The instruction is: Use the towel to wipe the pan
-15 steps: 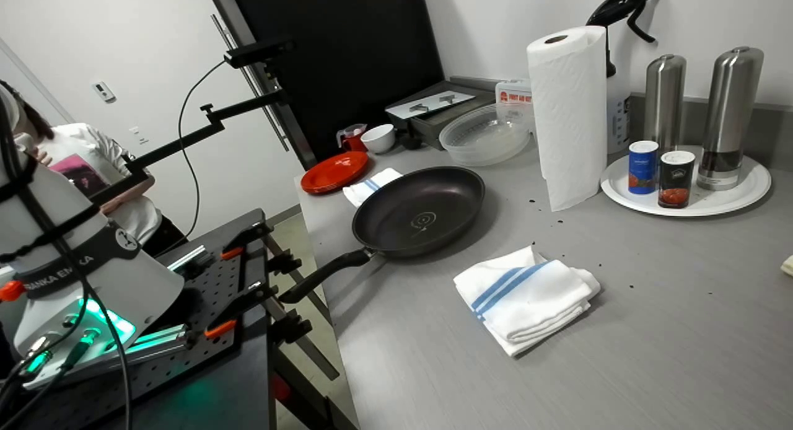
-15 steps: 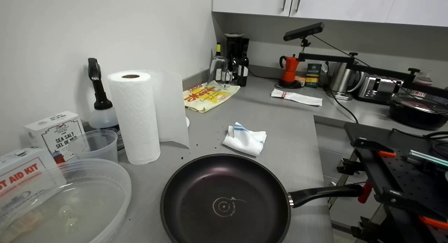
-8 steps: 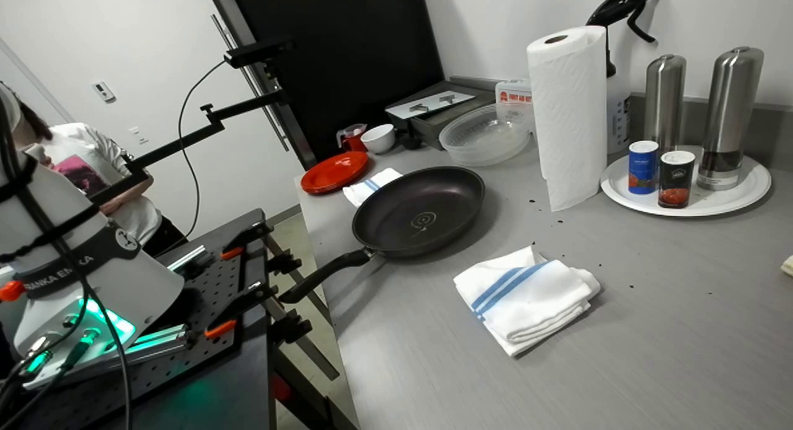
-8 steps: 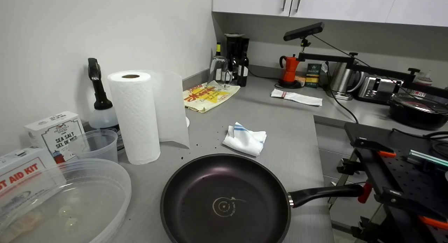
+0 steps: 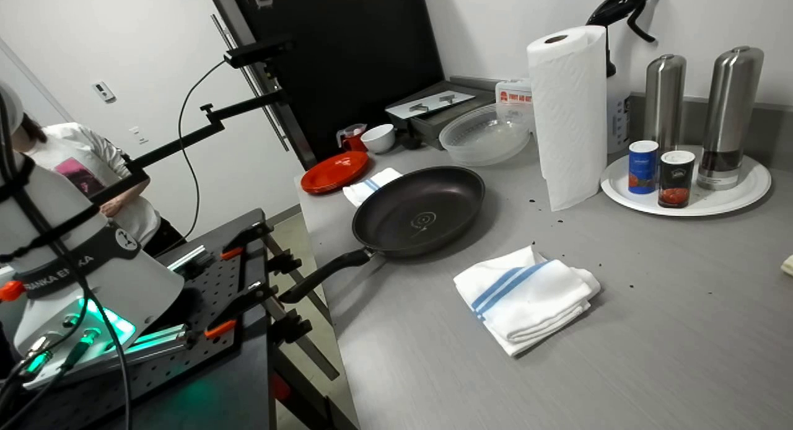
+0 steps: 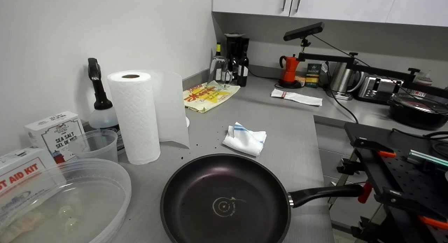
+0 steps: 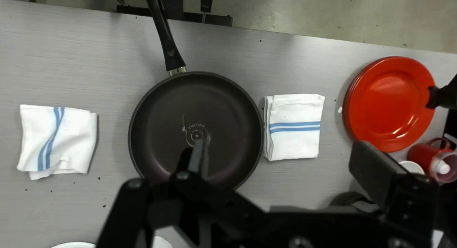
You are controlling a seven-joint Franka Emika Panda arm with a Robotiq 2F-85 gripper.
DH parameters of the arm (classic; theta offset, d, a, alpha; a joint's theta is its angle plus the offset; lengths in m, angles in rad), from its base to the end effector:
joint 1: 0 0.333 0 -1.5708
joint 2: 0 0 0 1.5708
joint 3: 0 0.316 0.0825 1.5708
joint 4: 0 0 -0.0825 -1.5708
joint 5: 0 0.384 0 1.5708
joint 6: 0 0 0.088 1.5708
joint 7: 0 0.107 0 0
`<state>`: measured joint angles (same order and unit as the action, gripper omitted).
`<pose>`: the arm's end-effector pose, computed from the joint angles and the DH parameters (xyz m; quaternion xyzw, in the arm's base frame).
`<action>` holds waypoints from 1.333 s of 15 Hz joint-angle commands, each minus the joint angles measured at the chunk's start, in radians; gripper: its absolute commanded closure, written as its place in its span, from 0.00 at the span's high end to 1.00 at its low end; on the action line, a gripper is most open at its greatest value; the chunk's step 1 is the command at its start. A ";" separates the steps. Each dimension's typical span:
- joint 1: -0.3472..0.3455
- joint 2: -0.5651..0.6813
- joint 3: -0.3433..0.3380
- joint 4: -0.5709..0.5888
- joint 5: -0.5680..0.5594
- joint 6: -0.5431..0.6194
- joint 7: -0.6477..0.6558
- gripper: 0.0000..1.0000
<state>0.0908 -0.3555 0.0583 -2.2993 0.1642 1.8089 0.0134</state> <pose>0.4214 0.0785 0.4775 -0.9946 -0.0403 0.0724 0.0626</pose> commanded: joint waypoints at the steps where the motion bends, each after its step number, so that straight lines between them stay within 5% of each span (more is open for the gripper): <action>1: -0.033 0.065 0.004 -0.032 -0.016 0.129 0.058 1.00; 20: -0.169 0.403 -0.113 -0.056 -0.195 0.561 0.235 1.00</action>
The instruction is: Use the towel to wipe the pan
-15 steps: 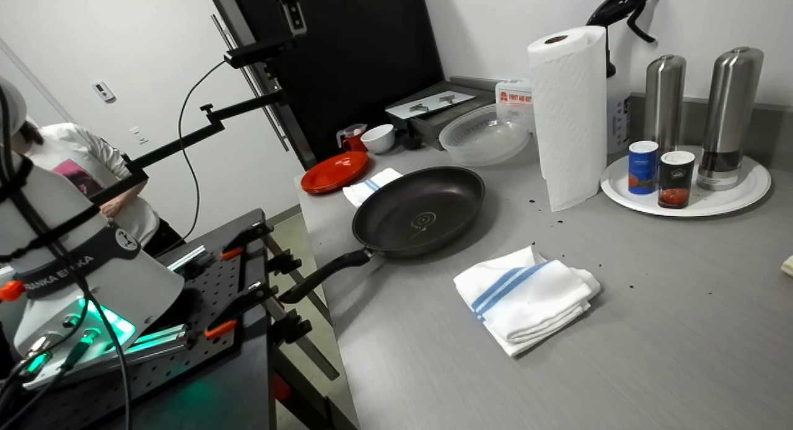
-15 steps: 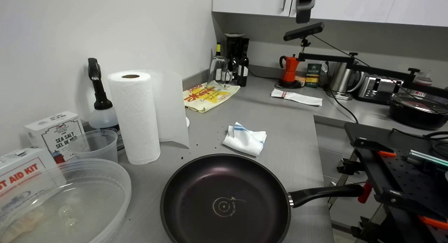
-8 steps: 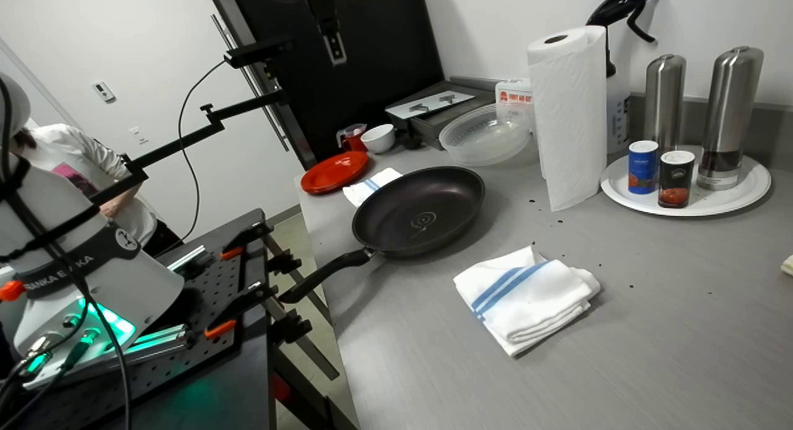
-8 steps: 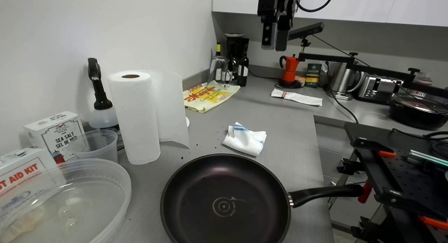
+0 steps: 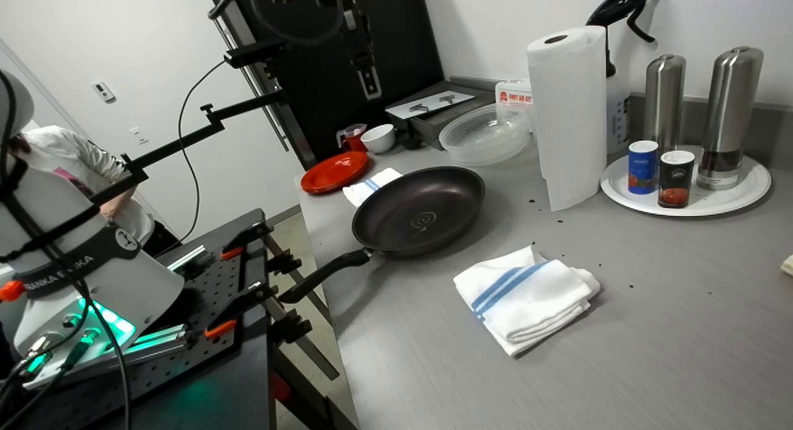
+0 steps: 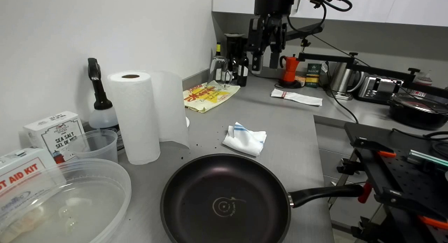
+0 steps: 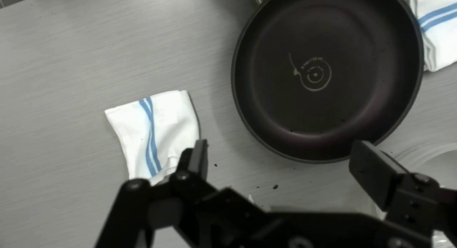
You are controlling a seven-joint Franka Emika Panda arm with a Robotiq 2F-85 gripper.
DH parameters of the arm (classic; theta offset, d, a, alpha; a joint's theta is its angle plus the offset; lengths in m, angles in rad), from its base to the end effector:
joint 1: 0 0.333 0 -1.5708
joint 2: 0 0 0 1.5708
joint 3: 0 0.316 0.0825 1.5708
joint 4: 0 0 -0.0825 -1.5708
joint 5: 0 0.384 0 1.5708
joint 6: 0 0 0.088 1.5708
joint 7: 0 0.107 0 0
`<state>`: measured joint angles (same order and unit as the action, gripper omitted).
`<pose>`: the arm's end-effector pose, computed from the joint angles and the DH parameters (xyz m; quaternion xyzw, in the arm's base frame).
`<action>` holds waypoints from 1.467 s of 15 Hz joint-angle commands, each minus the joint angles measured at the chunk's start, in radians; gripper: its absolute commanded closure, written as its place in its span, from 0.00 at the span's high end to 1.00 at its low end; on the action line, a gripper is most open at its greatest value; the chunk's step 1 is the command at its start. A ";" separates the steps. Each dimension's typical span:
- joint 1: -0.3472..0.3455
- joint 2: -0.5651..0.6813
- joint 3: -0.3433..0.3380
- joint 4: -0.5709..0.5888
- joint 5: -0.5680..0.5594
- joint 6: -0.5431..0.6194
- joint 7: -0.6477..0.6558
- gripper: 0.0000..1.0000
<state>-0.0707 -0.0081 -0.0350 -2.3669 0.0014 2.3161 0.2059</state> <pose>0.4899 -0.0519 0.3249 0.9876 -0.1556 -0.0214 0.0004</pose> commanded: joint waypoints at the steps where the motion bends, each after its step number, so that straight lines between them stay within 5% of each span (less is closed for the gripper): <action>1: -0.011 0.075 -0.027 0.017 -0.025 0.059 0.047 1.00; 22: -0.060 0.433 -0.134 0.153 0.042 0.244 0.055 1.00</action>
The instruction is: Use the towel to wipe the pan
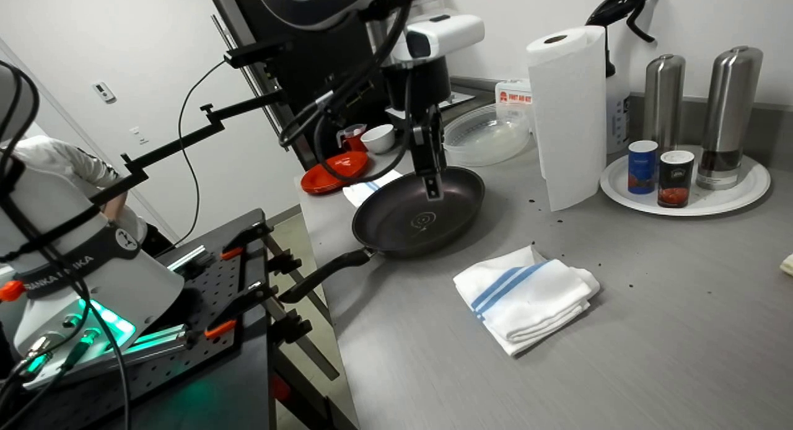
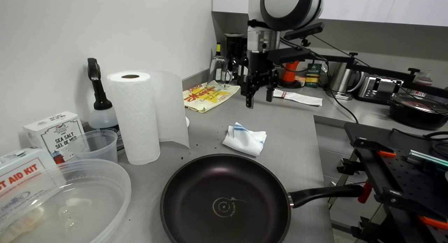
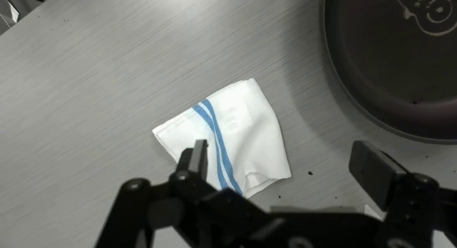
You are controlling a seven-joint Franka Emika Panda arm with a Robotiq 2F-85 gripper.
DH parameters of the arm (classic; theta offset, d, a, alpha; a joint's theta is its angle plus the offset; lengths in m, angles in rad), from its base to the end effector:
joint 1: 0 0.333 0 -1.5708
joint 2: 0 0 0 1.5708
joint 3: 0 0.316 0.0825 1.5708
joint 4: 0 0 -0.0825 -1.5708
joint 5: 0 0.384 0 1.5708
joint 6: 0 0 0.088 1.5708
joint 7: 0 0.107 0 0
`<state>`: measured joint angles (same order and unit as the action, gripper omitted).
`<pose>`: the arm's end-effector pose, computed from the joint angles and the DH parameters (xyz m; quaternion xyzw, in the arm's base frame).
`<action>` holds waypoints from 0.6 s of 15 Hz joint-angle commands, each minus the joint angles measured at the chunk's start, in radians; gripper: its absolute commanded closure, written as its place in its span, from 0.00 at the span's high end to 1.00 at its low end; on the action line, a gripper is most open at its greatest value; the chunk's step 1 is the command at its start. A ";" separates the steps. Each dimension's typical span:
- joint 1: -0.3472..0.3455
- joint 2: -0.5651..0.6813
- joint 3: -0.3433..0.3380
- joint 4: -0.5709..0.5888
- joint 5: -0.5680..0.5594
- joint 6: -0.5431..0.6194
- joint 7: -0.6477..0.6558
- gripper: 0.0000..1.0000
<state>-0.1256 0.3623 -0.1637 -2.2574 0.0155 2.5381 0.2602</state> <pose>0.5089 -0.1541 0.1963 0.9608 -0.2734 -0.0386 0.0244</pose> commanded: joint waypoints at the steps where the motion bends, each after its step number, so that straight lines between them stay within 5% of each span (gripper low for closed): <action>1: -0.009 0.084 -0.007 0.054 0.033 0.028 0.003 1.00; 9: -0.039 0.258 -0.005 0.145 0.123 0.149 0.001 1.00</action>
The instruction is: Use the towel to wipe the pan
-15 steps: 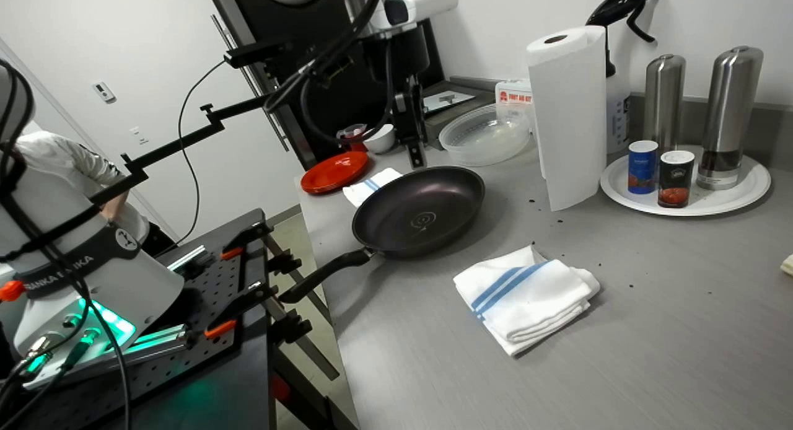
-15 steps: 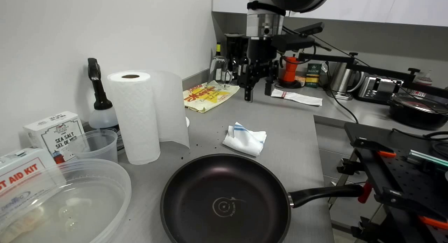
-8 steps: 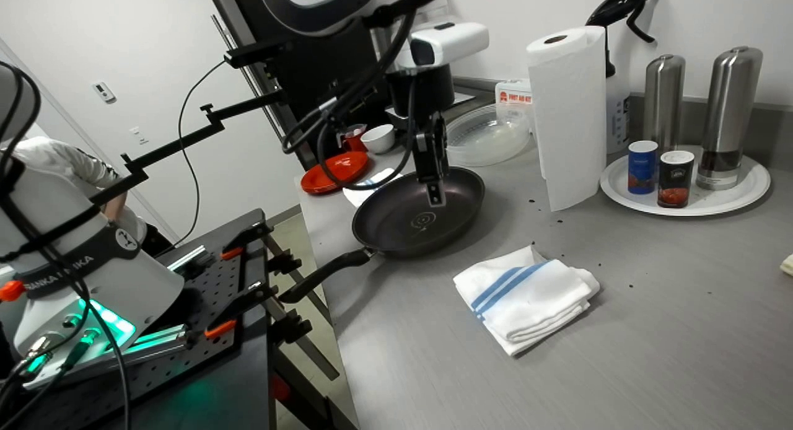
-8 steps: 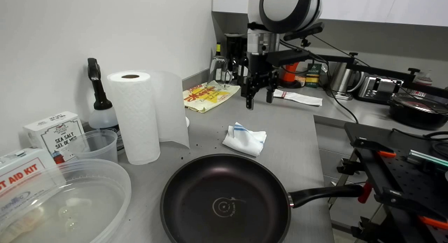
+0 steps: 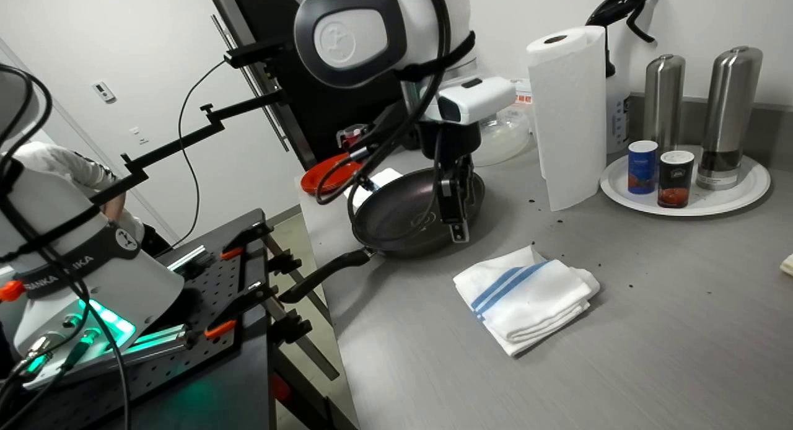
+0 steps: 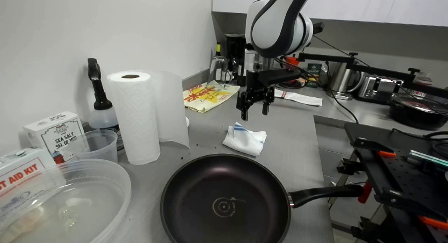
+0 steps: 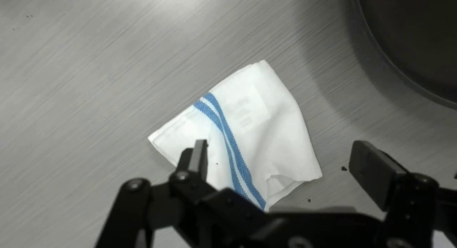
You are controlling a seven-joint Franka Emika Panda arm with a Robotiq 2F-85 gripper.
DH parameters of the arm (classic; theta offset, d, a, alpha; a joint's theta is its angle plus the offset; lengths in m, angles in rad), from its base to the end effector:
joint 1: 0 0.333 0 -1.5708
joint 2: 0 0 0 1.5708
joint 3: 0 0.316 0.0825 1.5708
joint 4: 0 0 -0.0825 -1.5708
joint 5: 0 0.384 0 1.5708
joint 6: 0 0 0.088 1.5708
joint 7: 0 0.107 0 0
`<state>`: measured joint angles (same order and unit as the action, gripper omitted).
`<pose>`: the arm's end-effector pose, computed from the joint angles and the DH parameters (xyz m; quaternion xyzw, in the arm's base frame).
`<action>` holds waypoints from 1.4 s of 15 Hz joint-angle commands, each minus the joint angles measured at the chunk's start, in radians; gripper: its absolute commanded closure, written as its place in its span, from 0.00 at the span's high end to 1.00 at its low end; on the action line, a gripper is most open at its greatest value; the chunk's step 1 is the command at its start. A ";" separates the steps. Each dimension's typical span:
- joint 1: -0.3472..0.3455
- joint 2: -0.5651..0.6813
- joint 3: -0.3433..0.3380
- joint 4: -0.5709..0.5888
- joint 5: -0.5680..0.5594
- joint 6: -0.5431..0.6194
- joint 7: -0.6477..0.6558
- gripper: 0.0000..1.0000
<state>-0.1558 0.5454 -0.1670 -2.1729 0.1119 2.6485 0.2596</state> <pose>0.5186 -0.1808 0.1356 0.9452 -0.3245 -0.0299 0.0176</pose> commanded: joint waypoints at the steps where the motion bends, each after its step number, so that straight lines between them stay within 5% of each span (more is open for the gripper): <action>1: -0.010 0.095 -0.006 0.074 0.027 0.050 0.003 1.00; 21: -0.032 0.279 -0.002 0.160 0.068 0.127 0.004 1.00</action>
<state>-0.1893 0.7997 -0.1741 -2.0391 0.1552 2.7623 0.2600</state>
